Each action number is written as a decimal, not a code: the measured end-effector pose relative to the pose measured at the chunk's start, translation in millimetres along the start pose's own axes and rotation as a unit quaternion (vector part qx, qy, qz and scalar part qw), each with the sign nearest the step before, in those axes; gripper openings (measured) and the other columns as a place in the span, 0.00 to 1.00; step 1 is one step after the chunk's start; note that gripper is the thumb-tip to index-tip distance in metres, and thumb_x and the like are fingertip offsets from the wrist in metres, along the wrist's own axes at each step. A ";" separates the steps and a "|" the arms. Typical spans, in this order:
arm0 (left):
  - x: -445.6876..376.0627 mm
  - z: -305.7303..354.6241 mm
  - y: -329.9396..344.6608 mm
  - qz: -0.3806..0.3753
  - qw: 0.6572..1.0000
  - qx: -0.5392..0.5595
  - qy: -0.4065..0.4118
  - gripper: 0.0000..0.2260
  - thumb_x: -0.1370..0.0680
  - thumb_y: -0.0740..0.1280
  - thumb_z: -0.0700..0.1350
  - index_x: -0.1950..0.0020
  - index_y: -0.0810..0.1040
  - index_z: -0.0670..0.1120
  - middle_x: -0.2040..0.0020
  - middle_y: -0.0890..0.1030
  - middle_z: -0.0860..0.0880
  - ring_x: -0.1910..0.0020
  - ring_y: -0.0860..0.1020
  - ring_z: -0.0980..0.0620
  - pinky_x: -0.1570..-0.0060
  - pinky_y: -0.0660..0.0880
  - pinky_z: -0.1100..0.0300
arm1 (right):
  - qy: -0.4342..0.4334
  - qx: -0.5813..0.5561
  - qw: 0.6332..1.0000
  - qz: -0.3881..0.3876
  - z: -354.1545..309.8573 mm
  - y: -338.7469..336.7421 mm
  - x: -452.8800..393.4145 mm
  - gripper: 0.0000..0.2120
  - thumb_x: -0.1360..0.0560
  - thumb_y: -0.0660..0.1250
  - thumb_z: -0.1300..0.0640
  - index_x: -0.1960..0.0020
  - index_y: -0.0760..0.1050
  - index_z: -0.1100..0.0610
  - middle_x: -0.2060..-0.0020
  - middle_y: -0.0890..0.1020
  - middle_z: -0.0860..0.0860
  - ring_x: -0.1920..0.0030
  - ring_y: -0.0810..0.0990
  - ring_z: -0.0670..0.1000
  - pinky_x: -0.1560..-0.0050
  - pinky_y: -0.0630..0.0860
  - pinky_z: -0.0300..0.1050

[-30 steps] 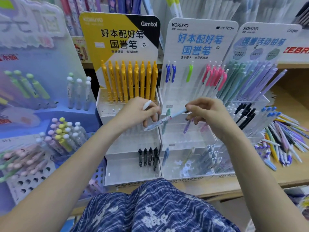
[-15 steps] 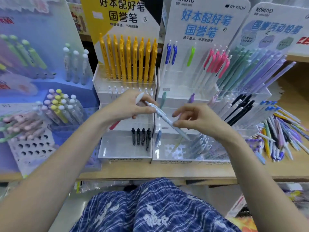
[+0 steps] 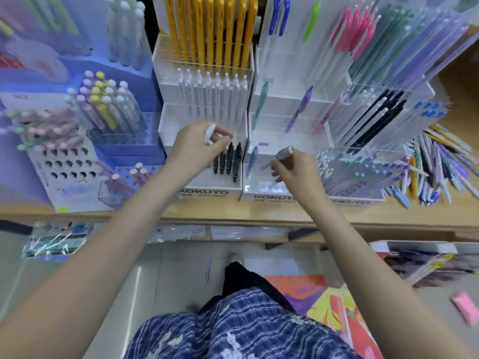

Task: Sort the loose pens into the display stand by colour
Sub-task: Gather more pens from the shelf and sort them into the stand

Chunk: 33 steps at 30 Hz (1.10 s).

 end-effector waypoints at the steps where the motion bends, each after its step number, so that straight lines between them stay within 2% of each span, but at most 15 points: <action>1: 6.9 -5.2 -3.6 0.005 1.000 0.011 -0.006 0.04 0.22 0.64 0.41 0.52 0.79 0.45 0.67 0.77 0.53 0.80 0.70 0.63 0.78 0.64 0.72 | 0.010 -0.016 1.000 0.015 0.3 4.1 1.8 0.06 0.23 0.65 0.61 0.52 0.76 0.65 0.64 0.82 0.57 0.67 0.81 0.51 0.60 0.81 0.50; 4: 27.2 -17.1 -13.3 0.015 0.999 0.034 -0.020 0.04 0.23 0.65 0.40 0.52 0.79 0.45 0.67 0.76 0.51 0.81 0.70 0.63 0.80 0.64 0.71 | 0.022 -0.027 0.999 0.035 1.3 17.2 2.8 0.06 0.23 0.65 0.62 0.53 0.76 0.65 0.66 0.80 0.54 0.69 0.80 0.48 0.61 0.81 0.50; 7: 41.7 -26.6 -19.2 0.018 0.998 0.048 -0.029 0.04 0.23 0.64 0.38 0.53 0.79 0.44 0.68 0.76 0.51 0.81 0.69 0.62 0.80 0.64 0.71 | 0.031 -0.020 0.998 0.046 1.0 24.7 -2.4 0.08 0.23 0.64 0.60 0.55 0.77 0.66 0.71 0.78 0.49 0.73 0.78 0.41 0.62 0.81 0.48; 12: 46.4 -33.2 -18.2 0.015 0.999 0.041 -0.033 0.05 0.23 0.64 0.38 0.52 0.79 0.42 0.68 0.77 0.51 0.80 0.70 0.62 0.78 0.65 0.72 | 0.057 -0.024 0.996 0.069 4.5 22.2 -14.6 0.10 0.23 0.65 0.59 0.56 0.78 0.67 0.71 0.79 0.52 0.77 0.77 0.39 0.68 0.80 0.39; 17: 38.1 -37.8 -8.9 0.033 0.998 0.011 -0.049 0.05 0.23 0.65 0.41 0.53 0.81 0.44 0.69 0.76 0.54 0.71 0.73 0.62 0.72 0.67 0.73 | 0.074 -0.002 0.994 0.082 17.1 17.8 -12.8 0.13 0.24 0.66 0.56 0.59 0.78 0.67 0.70 0.81 0.55 0.75 0.79 0.44 0.63 0.80 0.46; 20: 38.2 -36.2 -0.3 0.045 0.997 0.014 -0.057 0.06 0.23 0.65 0.42 0.52 0.81 0.44 0.68 0.75 0.55 0.69 0.73 0.63 0.69 0.66 0.74 | 0.079 0.002 0.995 0.065 23.9 22.0 -10.0 0.13 0.24 0.66 0.57 0.62 0.79 0.66 0.69 0.82 0.57 0.76 0.78 0.42 0.63 0.80 0.43; 22: 42.1 -35.3 3.8 0.057 0.996 0.020 -0.065 0.05 0.23 0.65 0.41 0.52 0.81 0.44 0.70 0.73 0.56 0.71 0.73 0.66 0.71 0.64 0.75 | 0.053 0.042 0.997 0.042 18.8 31.8 -11.0 0.14 0.24 0.66 0.58 0.64 0.79 0.66 0.70 0.82 0.58 0.71 0.81 0.51 0.52 0.79 0.48; 24: 47.0 -36.5 6.3 0.068 0.995 0.023 -0.071 0.06 0.23 0.65 0.40 0.51 0.81 0.42 0.71 0.72 0.57 0.74 0.71 0.68 0.72 0.63 0.76 | 0.031 0.085 0.996 0.020 11.4 43.5 -13.7 0.16 0.23 0.64 0.58 0.64 0.78 0.66 0.69 0.82 0.60 0.66 0.81 0.58 0.40 0.73 0.51; 25: 49.8 -39.1 6.3 0.075 0.994 0.021 -0.075 0.06 0.23 0.65 0.40 0.51 0.81 0.42 0.71 0.71 0.56 0.74 0.71 0.68 0.73 0.63 0.75 | 0.025 0.097 0.995 0.012 8.2 48.7 -15.1 0.16 0.22 0.62 0.57 0.64 0.78 0.67 0.68 0.82 0.60 0.65 0.81 0.59 0.40 0.72 0.53; 28: 59.6 -48.1 3.8 0.093 0.991 0.012 -0.090 0.06 0.23 0.66 0.41 0.51 0.81 0.42 0.72 0.71 0.56 0.74 0.71 0.67 0.72 0.63 0.74 | 0.017 0.130 0.991 -0.003 5.1 55.7 -19.1 0.16 0.21 0.60 0.57 0.61 0.78 0.66 0.66 0.82 0.61 0.64 0.81 0.59 0.48 0.77 0.54; 31: 69.2 -54.1 5.7 0.094 0.991 -0.003 -0.097 0.05 0.24 0.66 0.42 0.53 0.81 0.45 0.73 0.70 0.56 0.74 0.70 0.65 0.71 0.62 0.73 | -0.001 0.143 0.990 -0.005 8.5 53.4 -20.9 0.17 0.21 0.61 0.57 0.63 0.77 0.66 0.68 0.81 0.60 0.65 0.81 0.60 0.45 0.75 0.59; 33: 74.3 -56.8 6.5 0.101 0.990 0.004 -0.101 0.05 0.24 0.66 0.42 0.54 0.81 0.46 0.73 0.71 0.55 0.72 0.70 0.62 0.69 0.65 0.69 | 0.002 0.155 0.988 -0.019 8.6 54.3 -18.7 0.17 0.21 0.60 0.56 0.62 0.77 0.65 0.67 0.82 0.60 0.64 0.81 0.60 0.52 0.78 0.56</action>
Point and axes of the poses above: each hand's wrist, its own x-axis away from the middle knuckle, its own y-axis out of the palm, z = x × y, the point moved 7 cm from there along -x, towards the middle knuckle
